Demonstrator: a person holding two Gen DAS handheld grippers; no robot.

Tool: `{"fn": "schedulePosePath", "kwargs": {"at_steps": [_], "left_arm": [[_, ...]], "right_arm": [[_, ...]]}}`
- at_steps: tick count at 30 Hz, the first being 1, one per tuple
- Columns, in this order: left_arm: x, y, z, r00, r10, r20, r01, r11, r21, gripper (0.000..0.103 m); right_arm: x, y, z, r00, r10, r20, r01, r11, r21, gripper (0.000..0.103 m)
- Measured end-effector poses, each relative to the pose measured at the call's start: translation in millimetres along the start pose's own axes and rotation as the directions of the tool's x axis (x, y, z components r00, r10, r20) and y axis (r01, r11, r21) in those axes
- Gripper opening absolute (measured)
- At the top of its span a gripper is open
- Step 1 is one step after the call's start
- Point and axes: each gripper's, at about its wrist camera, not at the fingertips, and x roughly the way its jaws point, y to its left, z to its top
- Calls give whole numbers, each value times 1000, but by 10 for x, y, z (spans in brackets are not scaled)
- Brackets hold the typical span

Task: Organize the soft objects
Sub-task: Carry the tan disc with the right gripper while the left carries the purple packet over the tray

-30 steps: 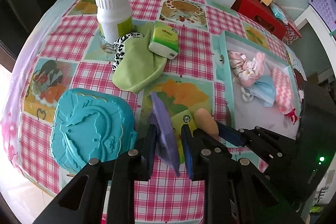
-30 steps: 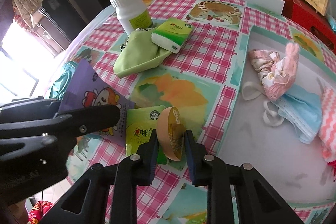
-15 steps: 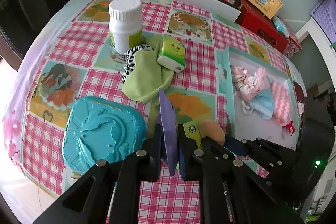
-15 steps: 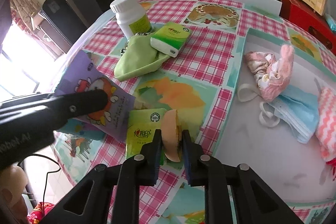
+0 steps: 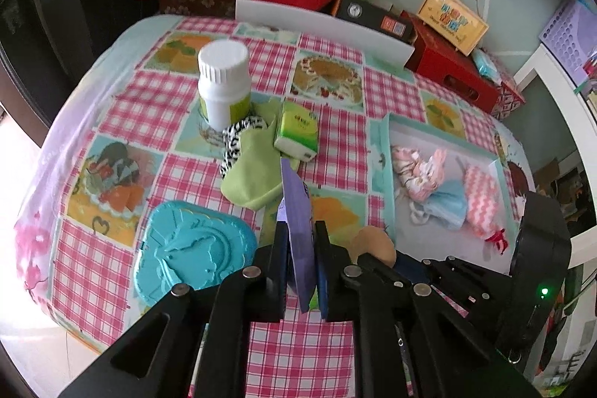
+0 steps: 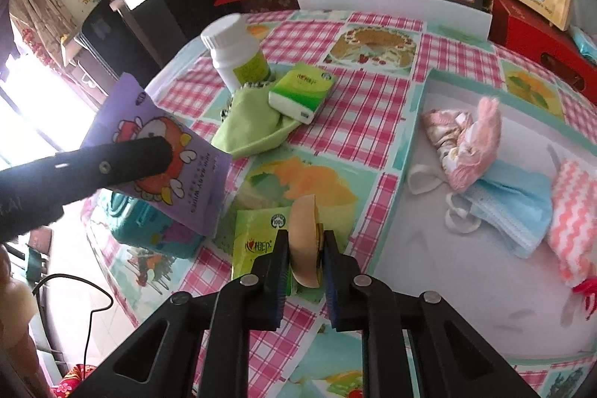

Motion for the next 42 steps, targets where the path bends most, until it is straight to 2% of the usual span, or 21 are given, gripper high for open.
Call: {"fn": "schedulePosePath", "kwargs": {"at_steps": [11,19,24,31,42], "left_arm": [[-386,-134,89,995,-24,97,21,999,28,13],[-436,-375,66,994,-52,97,46,997,69,13],[-405,-624,21,993,-80,81,70,990,120,13],[-258,-1015,-42,991,-127,40,117,975,189,13],[118,-1614,-190,975,-214,-62,223,938,267,13]], "right_arm": [[-383,-40,73,996,-13,89,12,1000,14,18],[-603,-245,39,992,-58,116,49,996,74,18],[-783,-543,-60,985,-114,127,93,983,157,18],[-1039,-1113,-235,972,-206,114,165,940,298,18],[-1276,-1825,-551,947,-312,71,247,852,461,18]]}}
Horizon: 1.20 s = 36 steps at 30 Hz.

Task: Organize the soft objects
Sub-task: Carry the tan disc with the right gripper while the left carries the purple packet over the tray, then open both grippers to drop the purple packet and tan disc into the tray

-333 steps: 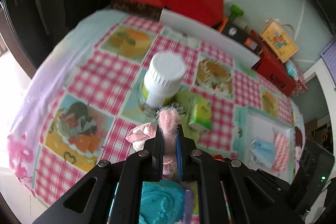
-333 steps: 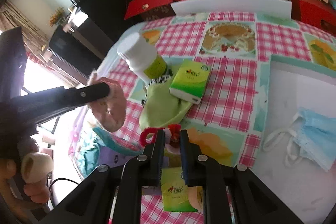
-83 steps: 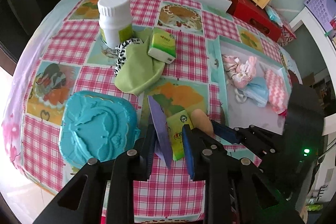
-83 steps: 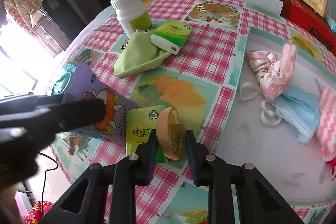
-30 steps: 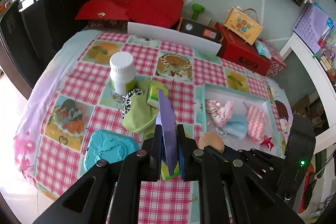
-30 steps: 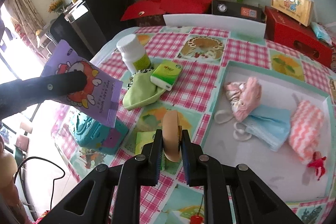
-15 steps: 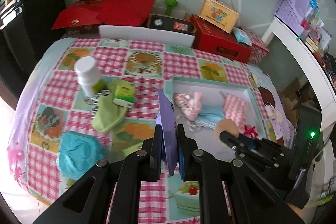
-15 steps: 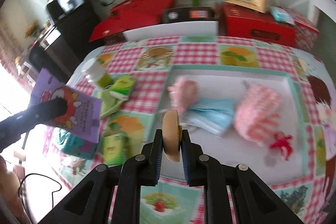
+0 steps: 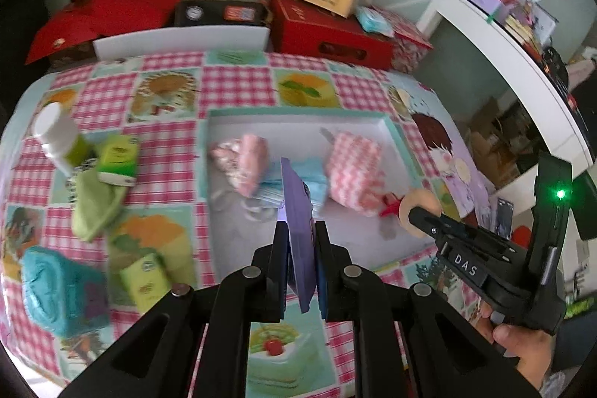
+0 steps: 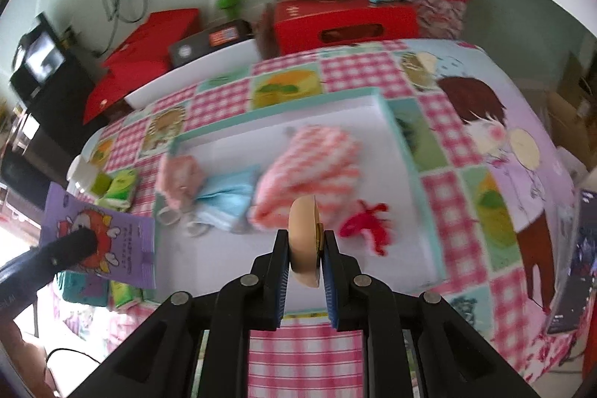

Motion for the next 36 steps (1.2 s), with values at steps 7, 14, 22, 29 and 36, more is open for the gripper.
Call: {"fn": "schedulePosePath", "kwargs": {"at_steps": [7,14,22,29,36], "left_arm": [[304,-169,21,996,-81,-37,82,996,28,13],[564,-160,50,989,-141,-56,141,990,10,13],[770,-83,1,983,-159,-90,159,987,-9,13],[799,20,-41,985,-120,-127,120,993,-13,24],[691,195,-42,991,-61,-119,58,998,-27,42]], "right_arm": [[56,-225,-18,999,-32,-15,33,999,40,18],[207,-205,-42,998,-44,-44,45,999,28,18],[357,-139,-43,996,-54,-73,54,999,3,18],[423,-129,-47,994,-65,-90,64,998,-4,19],[432,-111,-39,993,-74,-96,73,997,-13,20]]}}
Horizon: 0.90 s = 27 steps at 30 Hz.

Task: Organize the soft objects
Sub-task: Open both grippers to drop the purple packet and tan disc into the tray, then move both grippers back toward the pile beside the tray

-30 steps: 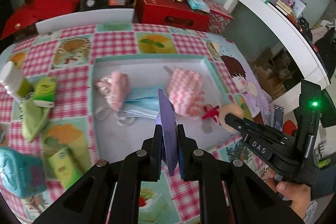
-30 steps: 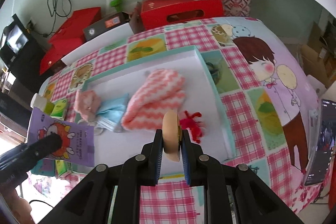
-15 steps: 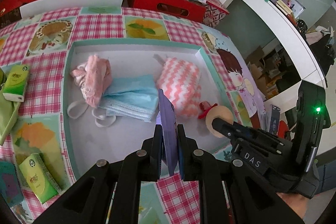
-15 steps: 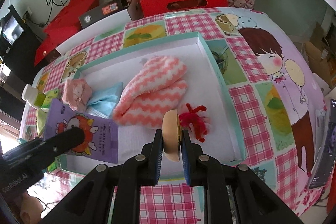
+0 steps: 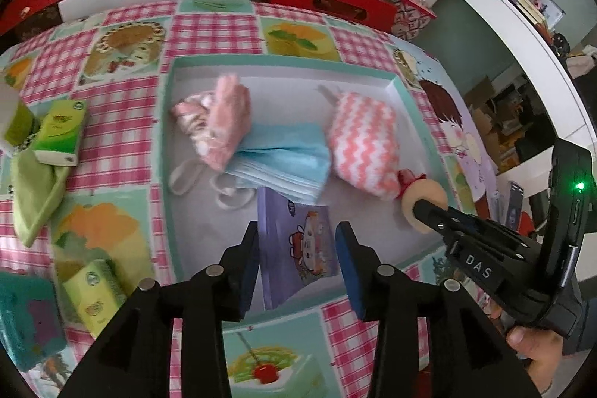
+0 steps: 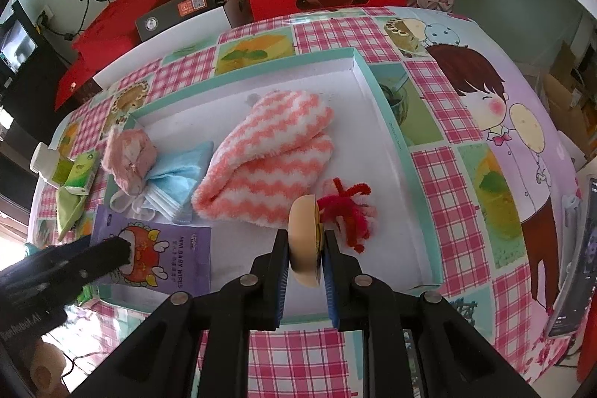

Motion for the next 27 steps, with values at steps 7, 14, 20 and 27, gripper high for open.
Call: {"fn": "schedulePosePath", "kwargs": {"at_steps": [7,14,20,27], "left_arm": [[-89,192,-6,999,43,2,-43,998,-47,49],[-173,313,-9,995,104,9,-103,992,-77,60],[-199,389,-21,991,136,11,-134,987,-89,73],[-276,483,-17,985,166,46,-160,980,-117,85]], "right_arm": [[-24,29,7,1000,-16,3,16,1000,-15,42],[-44,64,4,999,-32,6,32,999,-27,53],[-57,112,3,998,-55,9,55,997,-52,62],[-63,143,1,997,-77,16,78,995,-69,75]]}}
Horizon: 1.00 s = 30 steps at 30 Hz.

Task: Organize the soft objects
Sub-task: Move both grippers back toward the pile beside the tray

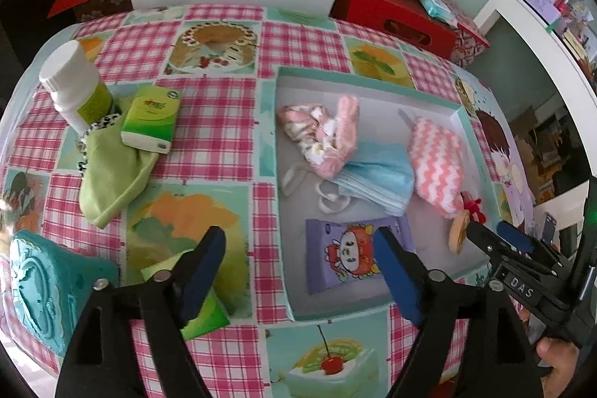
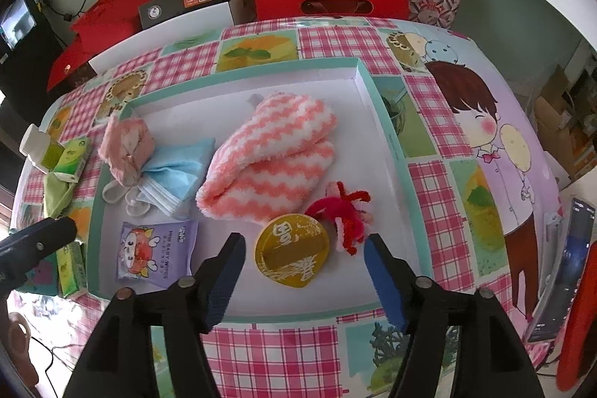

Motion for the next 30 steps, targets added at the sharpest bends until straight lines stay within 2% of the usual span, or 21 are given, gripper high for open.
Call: {"fn": "schedulePosePath", "kwargs": {"at_steps": [2,4,14,25,30], "left_arm": [[-28,29,8,999,24,24,-24,1000,-5,95],[-55,44,7,997,59,48,-59,998,2,96],[-112,143,25,993,90,75,-89,996,-23,97],[-241,179,42,991,90,95,-88,996,-19,97],[-415,203,78,985,129,112,-131,991,13,97]], "right_arm": [[-14,-12,2,1000,-6,9,6,1000,8,95],[-32,-30,7,1000,-8,18,8,1000,14,103],[-32,-18,-2,1000,-6,13,6,1000,7,103],[-50,-4,-8,1000,-16,-5,16,1000,10,103],[-135,47,2,1000,-25,-6,25,1000,-4,103]]}}
